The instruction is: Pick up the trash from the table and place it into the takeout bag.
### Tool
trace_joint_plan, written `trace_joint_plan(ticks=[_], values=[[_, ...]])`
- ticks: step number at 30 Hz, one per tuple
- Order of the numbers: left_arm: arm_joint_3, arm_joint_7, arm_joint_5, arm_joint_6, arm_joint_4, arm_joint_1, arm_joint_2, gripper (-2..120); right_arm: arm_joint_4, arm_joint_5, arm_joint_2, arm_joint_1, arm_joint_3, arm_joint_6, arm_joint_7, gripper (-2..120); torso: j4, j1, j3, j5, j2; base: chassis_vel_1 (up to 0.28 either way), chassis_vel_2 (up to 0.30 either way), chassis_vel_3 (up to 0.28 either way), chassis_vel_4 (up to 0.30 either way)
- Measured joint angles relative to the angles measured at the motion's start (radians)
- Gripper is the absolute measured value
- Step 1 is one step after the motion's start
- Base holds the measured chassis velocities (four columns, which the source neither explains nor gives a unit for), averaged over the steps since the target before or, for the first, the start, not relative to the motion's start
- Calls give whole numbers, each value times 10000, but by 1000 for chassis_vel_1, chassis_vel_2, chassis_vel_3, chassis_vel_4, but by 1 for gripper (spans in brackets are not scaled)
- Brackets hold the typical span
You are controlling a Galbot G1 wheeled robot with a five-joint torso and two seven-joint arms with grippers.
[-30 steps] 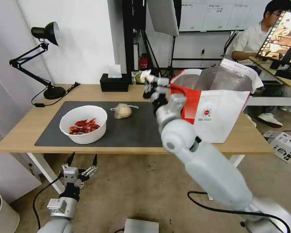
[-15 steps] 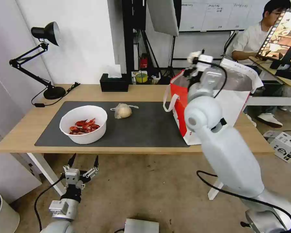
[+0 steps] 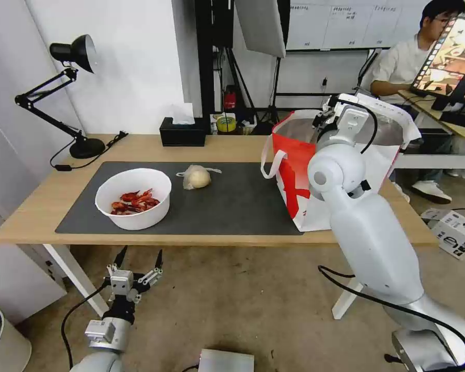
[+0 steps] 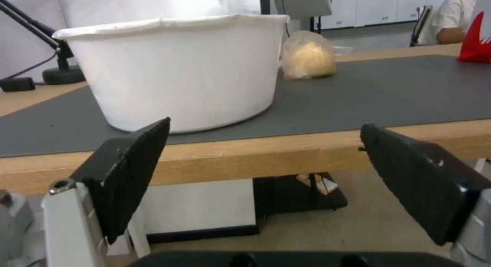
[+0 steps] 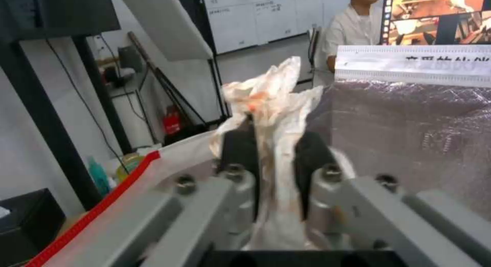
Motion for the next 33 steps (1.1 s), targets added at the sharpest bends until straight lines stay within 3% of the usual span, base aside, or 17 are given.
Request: trace_joint_plan(ticks=[9, 11, 13, 16, 18, 20, 21, 23, 24, 27, 28, 30, 33], values=[[31, -1, 0, -3, 32, -24, -6, 100, 58, 74, -29, -75, 33, 1, -28, 44, 0, 0, 0, 0, 0, 0, 0, 0, 0], [31, -3, 0, -2, 32, -31, -1, 100, 83, 77, -52, -104, 36, 65, -101, 57, 0, 1, 0, 0, 0, 0, 0, 0, 0], [31, -2, 0, -3, 32, -34, 3, 100, 99, 84, -58, -112, 36, 264, -268, 59, -1, 0, 0, 0, 0, 0, 0, 0, 0], [19, -6, 0, -3, 28, -36, 15, 100, 364, 376, -115, -201, 16, 1643, -1626, 75, 0, 1, 0, 0, 0, 0, 0, 0, 0], [15, -6, 0, -3, 26, -37, 18, 100, 489, 499, -138, -248, 9, 1926, -2060, 78, 1, 0, 0, 0, 0, 0, 0, 0, 0], [-1, -6, -2, -3, 15, -37, 23, 100, 907, 799, -261, -499, 14, 2614, -3591, 88, 2, 0, -1, -1, 0, 0, 0, 0, 0], [-1, -6, -2, -3, 15, -37, 23, 100, 907, 799, -261, -499, 14, 2614, -3591, 88, 2, 0, -1, -1, 0, 0, 0, 0, 0], [-14, -7, -2, -3, -10, -27, 28, 100, 1344, 1003, -490, -844, 37, 3224, -5261, 98, 0, 0, 0, 0, 0, 0, 0, 0, 0], [-14, -7, -2, -3, -10, -27, 28, 100, 1344, 1003, -490, -844, 37, 3224, -5261, 98, 0, 0, 0, 0, 0, 0, 0, 0, 0], [-26, -8, -5, -4, -39, -10, 35, 100, 1868, 1022, -985, -1515, 296, 3670, -7606, 100, 3, 0, -1, 1, 0, 0, 0, 0, 0], [-26, -8, -5, -4, -39, -10, 35, 100, 1868, 1022, -985, -1515, 296, 3670, -7606, 100, 3, 0, -1, 1, 0, 0, 0, 0, 0], [-26, -8, -7, -3, -54, 1, 39, 100, 2325, 766, -1590, -2317, 703, 3780, -8982, 100, 0, 0, -1, 2, 0, 0, 0, 0, 0], [3, -8, -8, -3, -55, -14, 63, 100, 2774, 532, -2112, -3137, 1054, 3788, -9412, 100, 0, 0, 0, 5, 0, 0, 0, 0, 0]])
